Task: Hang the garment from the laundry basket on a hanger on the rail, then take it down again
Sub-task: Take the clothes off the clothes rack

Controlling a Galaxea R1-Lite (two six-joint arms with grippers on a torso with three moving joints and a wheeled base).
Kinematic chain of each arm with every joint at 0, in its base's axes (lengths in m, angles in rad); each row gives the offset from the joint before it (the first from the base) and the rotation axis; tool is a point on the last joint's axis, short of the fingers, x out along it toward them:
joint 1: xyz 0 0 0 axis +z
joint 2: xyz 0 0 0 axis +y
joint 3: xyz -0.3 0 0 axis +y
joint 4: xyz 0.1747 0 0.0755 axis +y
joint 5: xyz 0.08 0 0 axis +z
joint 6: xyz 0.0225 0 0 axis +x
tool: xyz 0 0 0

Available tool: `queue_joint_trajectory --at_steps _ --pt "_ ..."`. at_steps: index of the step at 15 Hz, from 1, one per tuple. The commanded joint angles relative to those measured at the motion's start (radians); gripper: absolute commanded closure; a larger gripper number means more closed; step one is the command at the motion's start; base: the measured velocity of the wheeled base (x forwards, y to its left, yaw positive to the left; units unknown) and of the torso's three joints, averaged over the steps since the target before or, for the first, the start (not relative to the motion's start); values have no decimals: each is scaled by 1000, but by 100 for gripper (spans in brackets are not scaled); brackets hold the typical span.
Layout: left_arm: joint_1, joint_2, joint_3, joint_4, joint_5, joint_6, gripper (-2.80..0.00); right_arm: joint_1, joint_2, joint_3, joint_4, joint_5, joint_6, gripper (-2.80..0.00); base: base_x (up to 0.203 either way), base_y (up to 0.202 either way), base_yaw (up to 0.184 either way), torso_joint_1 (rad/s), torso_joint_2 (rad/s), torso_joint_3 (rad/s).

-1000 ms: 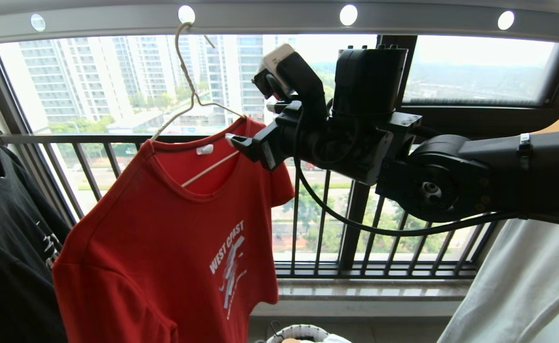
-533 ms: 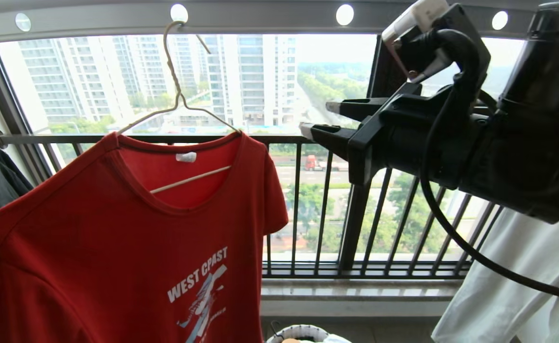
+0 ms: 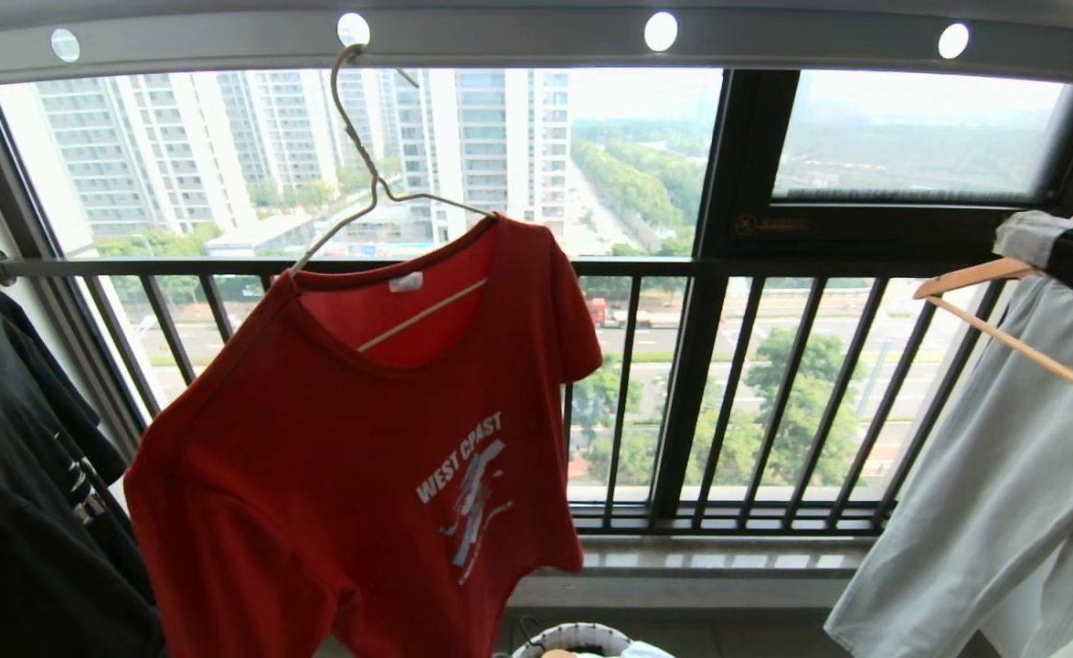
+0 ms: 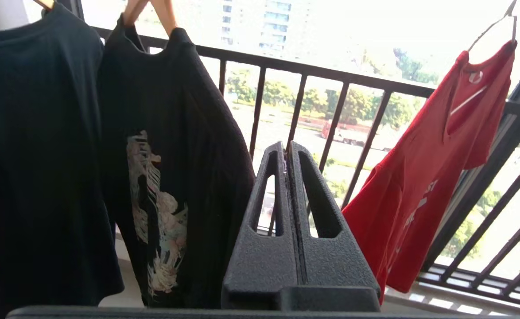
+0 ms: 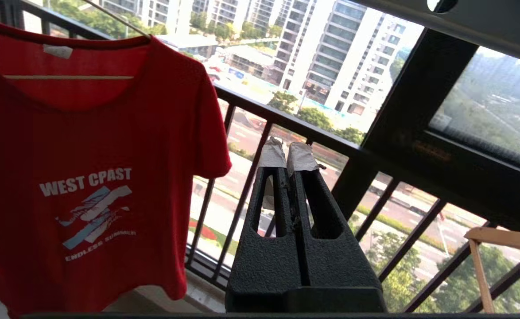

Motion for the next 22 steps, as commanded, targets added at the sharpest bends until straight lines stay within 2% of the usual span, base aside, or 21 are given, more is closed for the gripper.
queue_joint_trajectory --at_steps 1,4,5,7,9,11,14,17,19,20,22 --pt "58 -12 -68 4 1 1 0 -169 -256 6 130 -38 47 0 0 0 0 0 0 0" --pt "103 -46 -119 10 -1 36 0 -351 -439 -3 299 -130 86 0 0 0 0 0 0 0" --pt "115 -58 -121 14 -4 39 0 -398 -483 -12 344 -142 91 0 0 0 0 0 0 0" --pt "128 -118 -95 71 -21 91 0 -462 -566 -32 431 -154 92 0 0 0 0 0 0 0" --pt "122 -153 -54 102 -23 118 0 -474 -636 -27 505 -154 91 0 0 0 0 0 0 0" --pt "120 -154 -38 101 -12 123 0 -476 -692 1 525 -148 91 0 0 0 0 0 0 0" --pt "107 -229 81 101 -25 142 0 -494 -748 91 522 -128 105 0 0 0 0 0 0 0" --pt "98 -327 262 98 -113 201 0 -514 -815 240 521 -34 109 0 0 0 0 0 0 0" --pt "97 -335 355 94 -152 219 0 -519 -889 402 519 10 109 0 0 0 0 0 0 0" --pt "97 -336 392 82 -196 221 0 -521 -928 490 509 35 109 0 0 0 0 0 0 0" --pt "97 -337 447 28 -269 230 0 -523 -966 632 428 72 129 0 0 0 0 0 0 0"
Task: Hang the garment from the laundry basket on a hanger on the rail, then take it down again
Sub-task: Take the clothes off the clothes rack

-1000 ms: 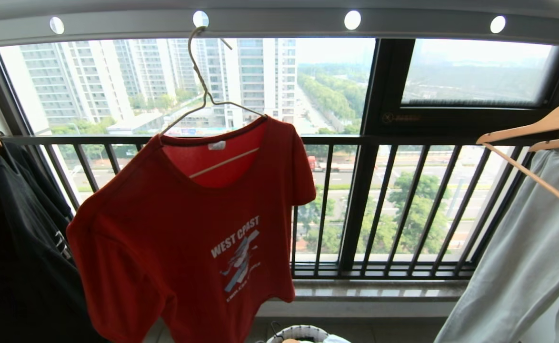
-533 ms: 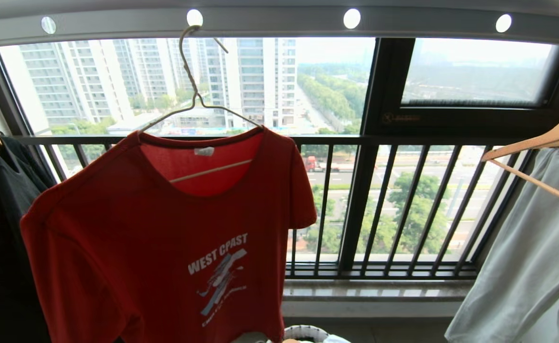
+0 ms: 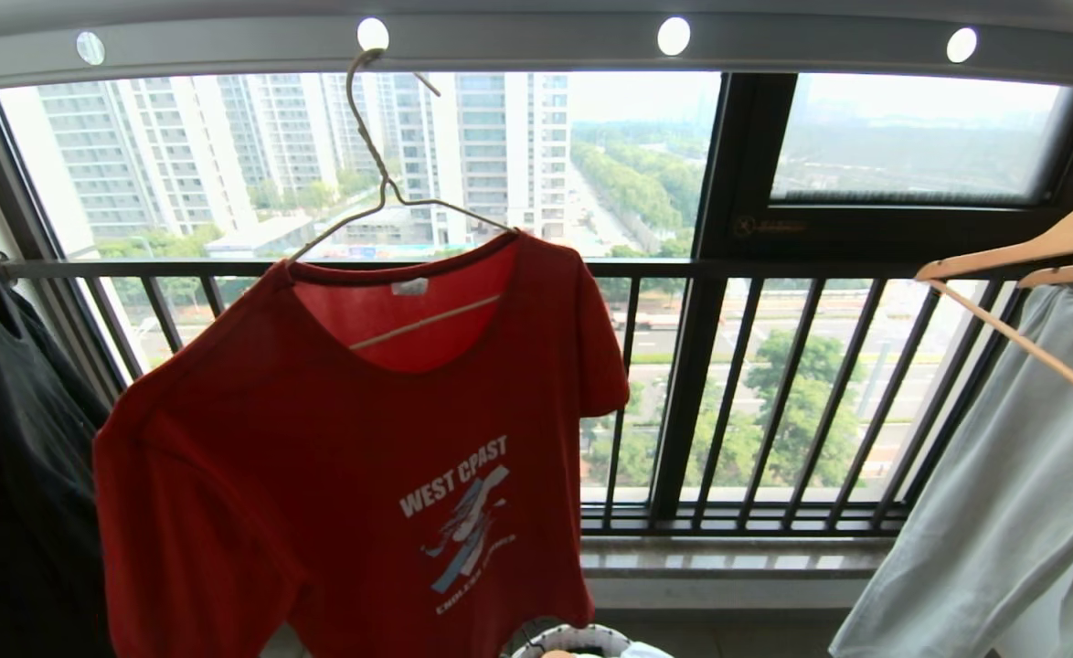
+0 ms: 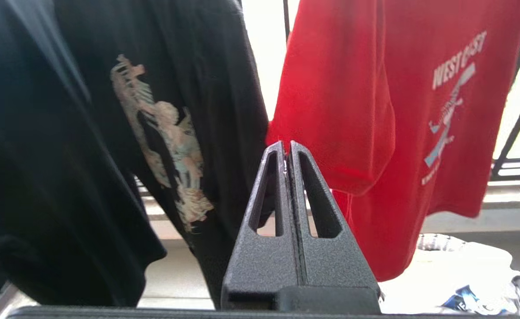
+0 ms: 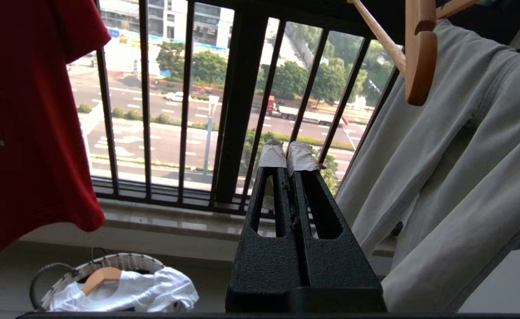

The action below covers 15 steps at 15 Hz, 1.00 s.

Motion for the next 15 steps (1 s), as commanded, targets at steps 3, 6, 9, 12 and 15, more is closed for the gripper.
queue_joint_trajectory --at_steps 3,6,9,12,15 --pt "0 -12 147 -94 -41 72 0 -3 -67 266 -161 74 25 0 0 0 0 0 0 0" --pt "0 -12 191 -123 -67 108 0 -3 -68 270 -122 88 30 0 0 0 0 0 0 0" --pt "0 -11 191 -120 -67 85 0 -3 -66 269 -117 89 64 0 0 0 0 0 0 0" --pt "0 -12 191 -118 -63 41 0 -3 -66 269 -120 86 97 0 0 0 0 0 0 0" --pt "1 -10 192 -121 -44 16 0 -3 -66 269 -122 85 128 0 0 0 0 0 0 0"
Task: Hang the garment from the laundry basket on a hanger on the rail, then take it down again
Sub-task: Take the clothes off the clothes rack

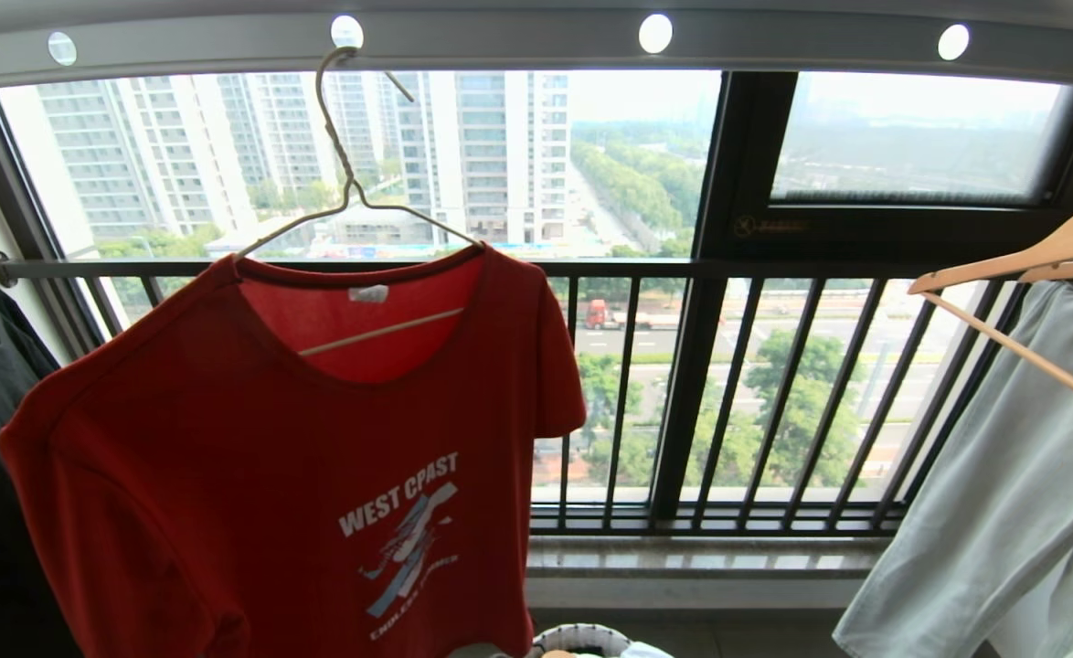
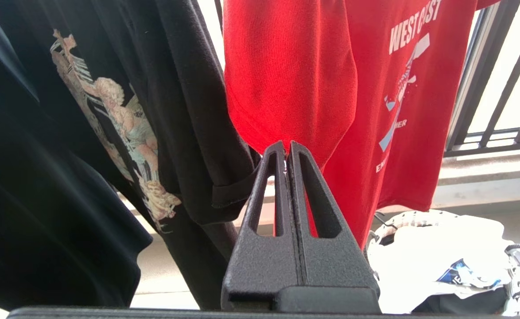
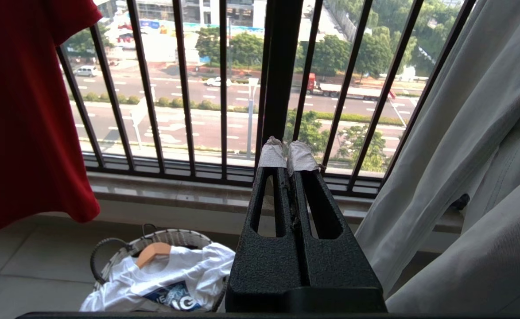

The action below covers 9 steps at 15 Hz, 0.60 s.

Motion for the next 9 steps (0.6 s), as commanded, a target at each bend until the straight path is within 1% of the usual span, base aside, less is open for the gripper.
queue_joint_trajectory --at_steps 1,3,6,9 --pt "1 -2 0 5 19 3 0 1 2 0 -1 0 0 0 0 0 0 0 0 0" --pt "1 -2 -3 12 19 5 0 1 2 0 -1 0 2 0 0 0 0 0 0 0" --pt "0 -2 1 3 19 -37 0 1 0 0 -2 -2 6 0 0 0 0 0 0 0" --pt "0 -2 1 3 20 -41 0 1 0 0 -2 -2 6 0 0 0 0 0 0 0"
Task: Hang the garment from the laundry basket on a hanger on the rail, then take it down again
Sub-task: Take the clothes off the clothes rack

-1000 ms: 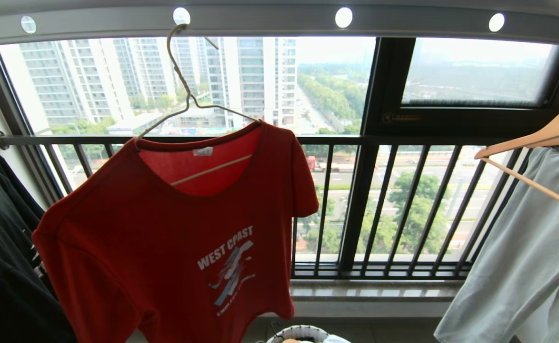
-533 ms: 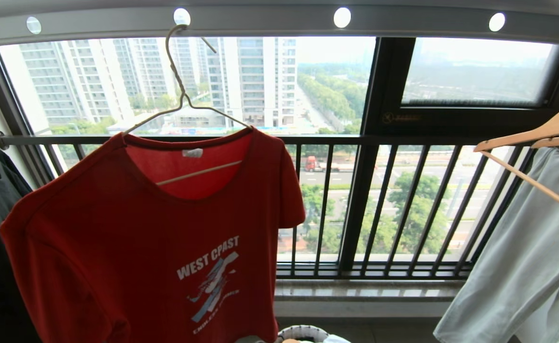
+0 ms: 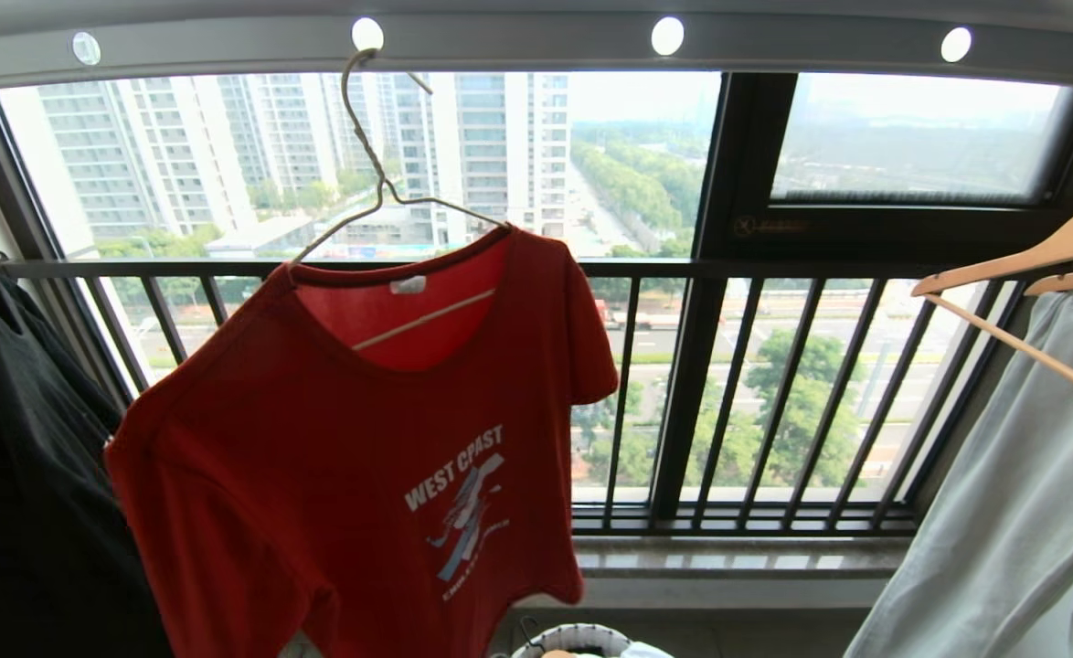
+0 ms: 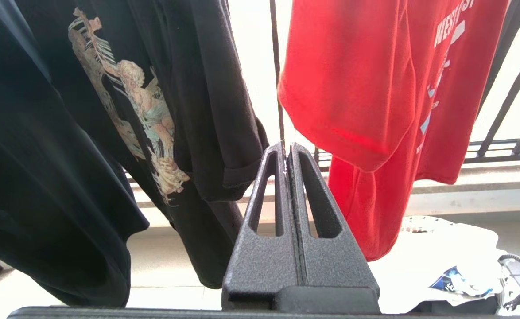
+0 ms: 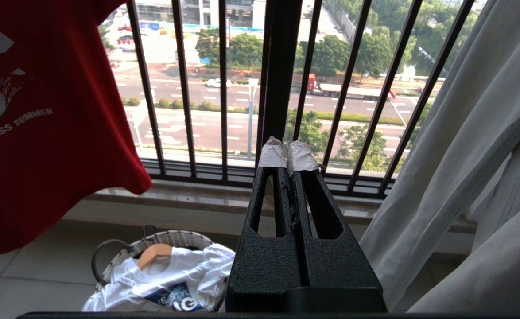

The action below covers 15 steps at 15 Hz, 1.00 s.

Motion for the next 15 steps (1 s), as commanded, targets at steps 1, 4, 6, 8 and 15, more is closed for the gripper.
queue_joint_trajectory --at_steps 1,4,6,8,15 --pt "0 -2 0 -1 0 0 0 0 0 0 0 1 0 0 0 0 0 0 0 0" --pt "0 -2 0 -1 1 -22 0 0 0 0 0 1 0 0 0 0 0 0 0 0" --pt "0 -2 0 -1 1 -29 0 0 2 0 0 1 0 0 0 0 0 0 0 0" --pt "0 -2 0 -1 1 -29 0 0 0 0 0 1 0 0 0 0 0 0 0 0" --pt "0 -2 0 -1 1 -31 0 0 1 0 0 1 0 0 0 0 0 0 0 0"
